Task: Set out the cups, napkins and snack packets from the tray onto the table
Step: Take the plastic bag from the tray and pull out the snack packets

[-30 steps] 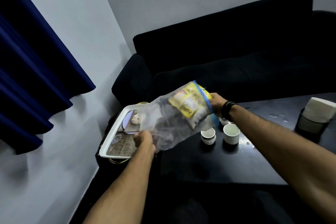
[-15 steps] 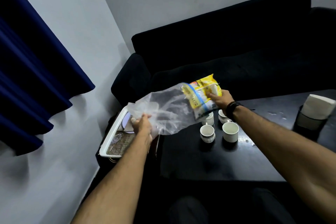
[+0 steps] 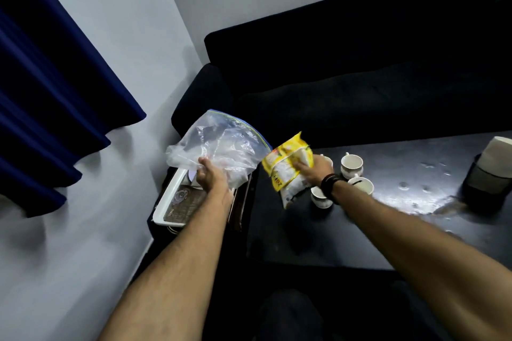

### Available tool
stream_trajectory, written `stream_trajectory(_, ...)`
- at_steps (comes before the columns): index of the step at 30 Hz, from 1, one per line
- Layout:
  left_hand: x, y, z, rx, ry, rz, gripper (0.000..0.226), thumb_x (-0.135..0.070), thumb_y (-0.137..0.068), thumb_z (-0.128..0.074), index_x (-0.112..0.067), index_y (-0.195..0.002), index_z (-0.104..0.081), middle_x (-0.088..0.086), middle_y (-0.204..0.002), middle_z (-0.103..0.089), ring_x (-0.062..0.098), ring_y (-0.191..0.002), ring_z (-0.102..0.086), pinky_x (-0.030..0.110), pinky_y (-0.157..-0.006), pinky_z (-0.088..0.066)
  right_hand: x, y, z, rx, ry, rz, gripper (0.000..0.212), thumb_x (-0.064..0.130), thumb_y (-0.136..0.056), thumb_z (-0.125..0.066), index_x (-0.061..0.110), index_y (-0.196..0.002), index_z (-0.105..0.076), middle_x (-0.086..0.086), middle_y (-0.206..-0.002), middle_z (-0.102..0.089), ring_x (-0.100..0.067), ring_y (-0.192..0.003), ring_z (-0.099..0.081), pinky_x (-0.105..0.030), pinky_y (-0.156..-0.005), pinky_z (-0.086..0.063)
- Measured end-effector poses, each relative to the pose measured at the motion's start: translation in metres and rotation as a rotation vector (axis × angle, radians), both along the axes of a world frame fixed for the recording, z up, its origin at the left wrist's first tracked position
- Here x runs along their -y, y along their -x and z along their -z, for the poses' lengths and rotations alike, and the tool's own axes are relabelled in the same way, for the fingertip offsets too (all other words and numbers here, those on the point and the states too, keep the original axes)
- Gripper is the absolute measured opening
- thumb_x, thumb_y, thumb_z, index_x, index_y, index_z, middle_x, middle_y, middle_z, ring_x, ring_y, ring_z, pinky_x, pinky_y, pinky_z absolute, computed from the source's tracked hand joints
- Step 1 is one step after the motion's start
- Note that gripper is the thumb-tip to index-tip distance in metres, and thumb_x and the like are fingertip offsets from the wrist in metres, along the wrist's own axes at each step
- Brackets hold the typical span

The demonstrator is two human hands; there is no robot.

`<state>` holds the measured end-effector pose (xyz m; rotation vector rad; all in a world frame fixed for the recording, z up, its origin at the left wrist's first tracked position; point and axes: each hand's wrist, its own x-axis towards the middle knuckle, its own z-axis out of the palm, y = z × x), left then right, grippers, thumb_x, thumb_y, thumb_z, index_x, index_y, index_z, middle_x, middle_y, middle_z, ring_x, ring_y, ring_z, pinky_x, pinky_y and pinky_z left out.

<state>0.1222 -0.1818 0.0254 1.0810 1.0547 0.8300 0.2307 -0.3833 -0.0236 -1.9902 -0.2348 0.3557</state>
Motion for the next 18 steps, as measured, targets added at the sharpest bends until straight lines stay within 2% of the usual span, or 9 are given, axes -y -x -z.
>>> stream_trajectory(2,0.002,-0.002,0.004,-0.002,0.000,0.017,0.050,-0.053,-0.099,-0.040,-0.009,-0.120,-0.052,-0.002,-0.078,-0.052,0.008,-0.053,-0.046,0.017,-0.038,-0.041,-0.025,0.015,0.015,-0.006,0.060,-0.076,0.036,0.036,-0.088,-0.067,0.008,-0.111,-0.071,-0.017,-0.114,-0.071,-0.034,-0.112,-0.064,-0.035,-0.091,-0.048)
stream_trajectory(5,0.004,0.000,0.013,0.003,0.024,0.074,0.043,-0.051,-0.100,-0.042,-0.013,-0.116,-0.052,-0.001,-0.073,-0.048,0.010,-0.053,-0.045,0.022,-0.046,-0.049,-0.044,0.034,0.044,0.004,0.224,-0.129,0.035,0.035,-0.092,-0.060,0.009,-0.114,-0.069,-0.018,-0.120,-0.068,-0.036,-0.116,-0.060,-0.037,-0.091,-0.047)
stream_trajectory(7,0.003,0.003,0.023,-0.018,0.017,0.089,0.040,-0.050,-0.100,-0.042,-0.012,-0.101,-0.053,-0.001,-0.069,-0.046,0.010,-0.050,-0.042,0.019,-0.038,-0.041,-0.047,0.045,0.064,0.011,0.341,-0.112,0.035,0.030,-0.092,-0.056,0.006,-0.116,-0.065,-0.021,-0.124,-0.063,-0.038,-0.117,-0.057,-0.039,-0.093,-0.045)
stream_trajectory(9,0.002,0.007,0.029,-0.056,0.002,0.106,0.035,-0.051,-0.100,-0.041,-0.020,-0.085,-0.049,-0.001,-0.072,-0.048,0.010,-0.052,-0.043,0.019,-0.038,-0.039,-0.046,0.053,0.075,0.017,0.395,-0.060,0.037,0.030,-0.092,-0.054,0.005,-0.120,-0.060,-0.023,-0.126,-0.055,-0.040,-0.115,-0.056,-0.041,-0.092,-0.046)
stream_trajectory(12,0.001,0.008,0.034,-0.082,0.006,0.138,0.034,-0.050,-0.100,-0.040,-0.021,-0.087,-0.048,0.000,-0.075,-0.049,0.010,-0.053,-0.044,0.019,-0.040,-0.042,-0.045,0.059,0.077,0.159,0.471,-0.048,0.039,0.027,-0.090,-0.054,0.010,-0.124,-0.050,-0.017,-0.125,-0.045,-0.040,-0.111,-0.055,-0.045,-0.084,-0.049)
stream_trajectory(15,0.002,0.007,0.040,-0.122,-0.006,0.158,0.036,-0.050,-0.100,-0.039,-0.016,-0.102,-0.049,0.002,-0.084,-0.052,0.009,-0.056,-0.047,0.017,-0.044,-0.049,-0.047,0.062,0.076,0.319,0.546,-0.024,0.047,0.029,-0.089,-0.057,0.012,-0.130,-0.041,-0.013,-0.128,-0.042,-0.036,-0.112,-0.053,-0.045,-0.077,-0.050)
stream_trajectory(16,0.003,0.006,0.042,-0.121,-0.008,0.161,0.036,-0.050,-0.100,-0.039,-0.015,-0.104,-0.050,0.003,-0.087,-0.053,0.009,-0.056,-0.045,0.017,-0.049,-0.052,-0.048,0.062,0.076,0.364,0.568,-0.020,0.050,0.029,-0.090,-0.055,0.012,-0.134,-0.038,-0.013,-0.134,-0.039,-0.035,-0.117,-0.050,-0.044,-0.079,-0.050)
stream_trajectory(18,0.003,0.003,0.043,-0.112,-0.001,0.169,0.033,-0.049,-0.101,-0.040,-0.017,-0.097,-0.050,0.005,-0.090,-0.052,0.008,-0.055,-0.042,0.028,-0.072,-0.059,-0.049,0.063,0.078,0.498,0.637,-0.067,0.059,0.019,-0.090,-0.052,0.013,-0.144,-0.029,-0.015,-0.150,-0.029,-0.035,-0.132,-0.040,-0.043,-0.091,-0.047)
